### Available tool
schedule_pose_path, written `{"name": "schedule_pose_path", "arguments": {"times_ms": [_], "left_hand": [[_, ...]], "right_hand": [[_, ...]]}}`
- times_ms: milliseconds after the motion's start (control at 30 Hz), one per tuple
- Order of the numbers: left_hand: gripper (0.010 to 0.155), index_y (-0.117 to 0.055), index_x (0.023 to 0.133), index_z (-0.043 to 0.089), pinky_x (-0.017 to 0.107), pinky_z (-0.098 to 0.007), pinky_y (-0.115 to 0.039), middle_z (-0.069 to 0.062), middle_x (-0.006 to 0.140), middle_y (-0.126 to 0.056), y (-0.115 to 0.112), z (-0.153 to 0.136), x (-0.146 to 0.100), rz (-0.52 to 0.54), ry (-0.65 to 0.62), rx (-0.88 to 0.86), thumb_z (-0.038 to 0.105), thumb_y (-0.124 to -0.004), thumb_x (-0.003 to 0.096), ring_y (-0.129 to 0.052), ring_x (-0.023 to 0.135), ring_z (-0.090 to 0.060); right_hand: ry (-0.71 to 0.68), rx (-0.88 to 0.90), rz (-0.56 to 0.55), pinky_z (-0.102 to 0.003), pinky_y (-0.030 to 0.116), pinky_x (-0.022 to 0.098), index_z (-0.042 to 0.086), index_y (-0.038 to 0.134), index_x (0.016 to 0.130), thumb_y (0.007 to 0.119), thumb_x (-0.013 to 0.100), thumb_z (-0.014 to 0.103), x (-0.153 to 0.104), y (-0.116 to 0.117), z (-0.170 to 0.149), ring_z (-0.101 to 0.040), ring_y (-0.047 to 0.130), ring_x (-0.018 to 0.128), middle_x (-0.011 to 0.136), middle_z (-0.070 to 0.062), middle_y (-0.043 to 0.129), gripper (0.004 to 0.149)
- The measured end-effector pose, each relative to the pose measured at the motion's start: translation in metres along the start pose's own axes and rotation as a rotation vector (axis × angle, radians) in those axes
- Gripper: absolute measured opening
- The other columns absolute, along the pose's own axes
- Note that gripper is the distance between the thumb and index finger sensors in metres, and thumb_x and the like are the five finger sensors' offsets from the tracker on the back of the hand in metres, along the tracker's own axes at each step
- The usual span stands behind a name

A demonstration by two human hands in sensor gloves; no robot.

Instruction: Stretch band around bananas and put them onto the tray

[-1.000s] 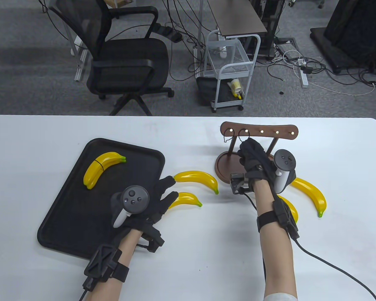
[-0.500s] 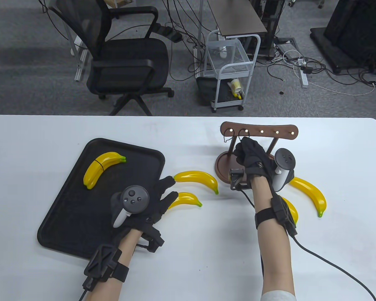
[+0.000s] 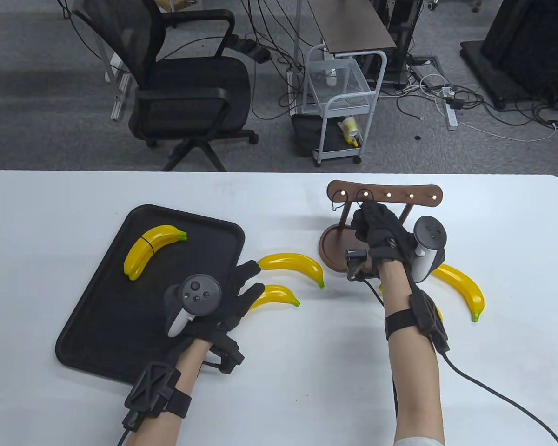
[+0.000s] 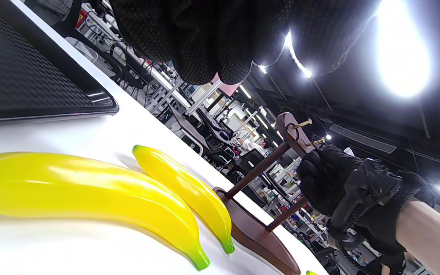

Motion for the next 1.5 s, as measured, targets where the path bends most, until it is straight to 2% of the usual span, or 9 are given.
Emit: {"name": "schedule_pose_path", "arguments": {"times_ms": [400, 633, 1067, 1500], "left_hand": [[0.056, -0.053, 0.112, 0.028, 0.083, -0.052, -0.057, 0.0, 0.12, -0.063, -0.001, 0.001, 0.0, -0.006, -0.003, 0.0, 0.049, -0.07, 0.0622, -0.071, 0.11, -0.032], [0.057, -0.053, 0.112, 0.028, 0.083, -0.052, -0.057, 0.0, 0.12, -0.063, -0.003, 0.002, 0.001, -0.012, -0.004, 0.0, 0.049, -0.07, 0.0622, -0.071, 0.109, -0.032], [0.056, -0.053, 0.112, 0.028, 0.082, -0.052, -0.057, -0.001, 0.12, -0.064, -0.004, 0.001, 0.0, -0.022, 0.005, 0.001, 0.049, -0.07, 0.0621, -0.071, 0.109, -0.032], [0.057, -0.053, 0.112, 0.028, 0.083, -0.052, -0.057, -0.001, 0.119, -0.064, -0.003, 0.003, 0.0, -0.016, -0.005, 0.008, 0.049, -0.07, 0.0617, -0.071, 0.109, -0.032]], "right_hand": [[-0.088, -0.033, 0.064, -0.047, 0.082, 0.046, 0.014, 0.079, 0.088, 0.073, 0.058, 0.037, -0.025, -0.007, 0.015, -0.027, 0.098, 0.062, 0.077, -0.005, 0.093, 0.038], [-0.155, -0.03, 0.162, -0.048, 0.082, 0.046, 0.013, 0.079, 0.088, 0.073, 0.058, 0.036, -0.048, -0.006, 0.018, -0.029, 0.098, 0.062, 0.077, -0.006, 0.093, 0.038], [-0.243, -0.026, 0.369, -0.048, 0.082, 0.046, 0.013, 0.08, 0.088, 0.073, 0.059, 0.036, -0.089, 0.021, 0.01, -0.029, 0.098, 0.063, 0.077, -0.007, 0.093, 0.038], [-0.223, -0.07, 0.557, -0.049, 0.081, 0.046, 0.012, 0.079, 0.089, 0.073, 0.059, 0.034, -0.104, 0.052, -0.009, -0.031, 0.098, 0.063, 0.078, -0.008, 0.093, 0.038]]}}
Point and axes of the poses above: the tracker on the back of each hand, its own z axis roughly to the thumb side, its own x axis roughly from the wrist to the fingertips, y = z × x, the point moved 2 cm from there along x, roughly from the wrist to the fingertips
